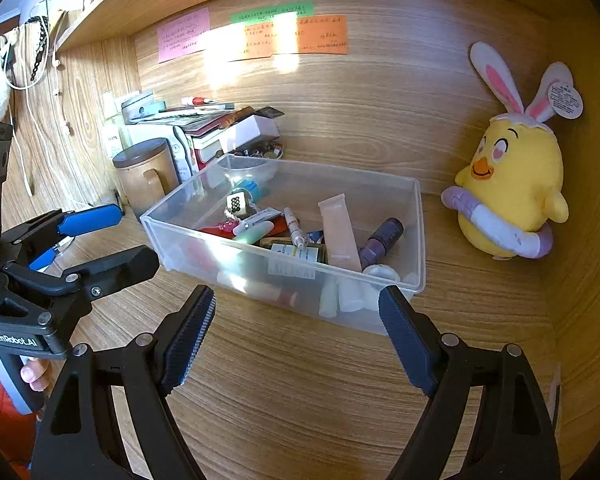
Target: Organize objects
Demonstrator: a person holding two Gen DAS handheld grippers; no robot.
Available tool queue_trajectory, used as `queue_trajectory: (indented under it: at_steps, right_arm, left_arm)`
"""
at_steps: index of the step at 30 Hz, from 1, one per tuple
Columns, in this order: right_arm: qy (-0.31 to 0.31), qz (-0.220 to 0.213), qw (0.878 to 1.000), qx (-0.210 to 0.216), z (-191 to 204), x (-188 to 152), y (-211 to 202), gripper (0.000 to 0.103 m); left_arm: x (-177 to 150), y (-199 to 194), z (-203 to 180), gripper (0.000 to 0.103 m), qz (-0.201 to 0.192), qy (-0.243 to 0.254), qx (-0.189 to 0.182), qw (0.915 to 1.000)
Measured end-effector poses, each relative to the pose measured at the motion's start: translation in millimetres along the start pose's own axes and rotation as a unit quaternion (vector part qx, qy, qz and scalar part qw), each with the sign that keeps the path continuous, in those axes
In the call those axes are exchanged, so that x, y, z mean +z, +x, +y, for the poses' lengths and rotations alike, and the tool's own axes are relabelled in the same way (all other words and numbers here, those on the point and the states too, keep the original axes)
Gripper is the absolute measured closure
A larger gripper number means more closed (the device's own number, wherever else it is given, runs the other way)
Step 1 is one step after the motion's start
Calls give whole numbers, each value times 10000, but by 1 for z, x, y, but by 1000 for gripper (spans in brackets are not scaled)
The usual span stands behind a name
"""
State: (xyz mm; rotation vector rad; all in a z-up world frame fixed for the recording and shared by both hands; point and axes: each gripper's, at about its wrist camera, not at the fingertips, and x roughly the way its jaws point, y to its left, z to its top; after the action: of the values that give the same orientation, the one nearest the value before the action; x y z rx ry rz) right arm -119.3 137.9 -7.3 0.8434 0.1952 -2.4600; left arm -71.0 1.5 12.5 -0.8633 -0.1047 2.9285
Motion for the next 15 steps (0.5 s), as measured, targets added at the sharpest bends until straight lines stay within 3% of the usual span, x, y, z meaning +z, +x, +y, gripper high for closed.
queue_trajectory:
  at_steps: [15]
  right_arm:
    - [91,-12,10000,37,-5,0,1,21]
  left_arm:
    - [0,5,0,7,48,-22,-34,10000]
